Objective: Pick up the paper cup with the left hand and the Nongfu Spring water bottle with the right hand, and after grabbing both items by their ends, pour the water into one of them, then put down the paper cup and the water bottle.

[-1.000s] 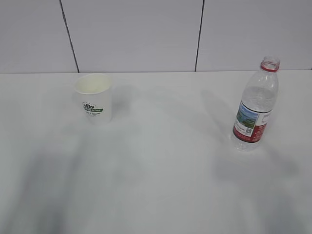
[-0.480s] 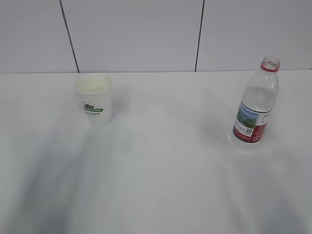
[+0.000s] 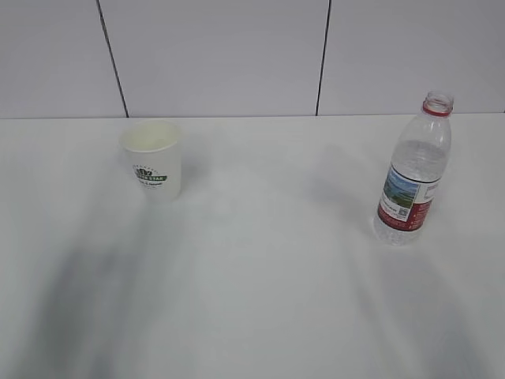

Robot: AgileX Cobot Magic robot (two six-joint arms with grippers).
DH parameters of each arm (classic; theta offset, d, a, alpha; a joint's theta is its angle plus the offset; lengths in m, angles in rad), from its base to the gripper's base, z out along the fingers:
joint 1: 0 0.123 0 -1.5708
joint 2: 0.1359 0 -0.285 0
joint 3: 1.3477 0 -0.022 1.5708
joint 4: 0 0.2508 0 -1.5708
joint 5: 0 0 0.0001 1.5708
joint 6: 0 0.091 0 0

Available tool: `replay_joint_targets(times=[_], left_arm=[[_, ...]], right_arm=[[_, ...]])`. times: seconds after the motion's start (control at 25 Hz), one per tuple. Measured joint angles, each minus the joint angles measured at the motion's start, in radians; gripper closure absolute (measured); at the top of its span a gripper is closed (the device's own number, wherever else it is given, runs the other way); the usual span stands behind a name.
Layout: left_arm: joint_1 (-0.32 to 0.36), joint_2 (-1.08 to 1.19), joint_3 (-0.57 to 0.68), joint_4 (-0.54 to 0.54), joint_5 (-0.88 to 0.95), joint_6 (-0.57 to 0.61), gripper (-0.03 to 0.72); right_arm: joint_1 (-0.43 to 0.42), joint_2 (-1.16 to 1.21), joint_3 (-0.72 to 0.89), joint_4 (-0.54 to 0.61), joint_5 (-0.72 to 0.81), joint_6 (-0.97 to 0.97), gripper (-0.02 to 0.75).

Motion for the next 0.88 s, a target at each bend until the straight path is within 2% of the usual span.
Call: replay_joint_targets(times=[0.52,0.88], left_arm=[[0.000,0.162,0.000,0.002,-0.032,0.000,0.129],[0.000,0.297,0.000,0.002,-0.169,0.000,0.129]], right_arm=[[0.000,0.239,0.002,0.000,-0.154,-0.002,0.153],[0.000,0.358,0.002,-0.002,-0.314,-0.002,0.153]])
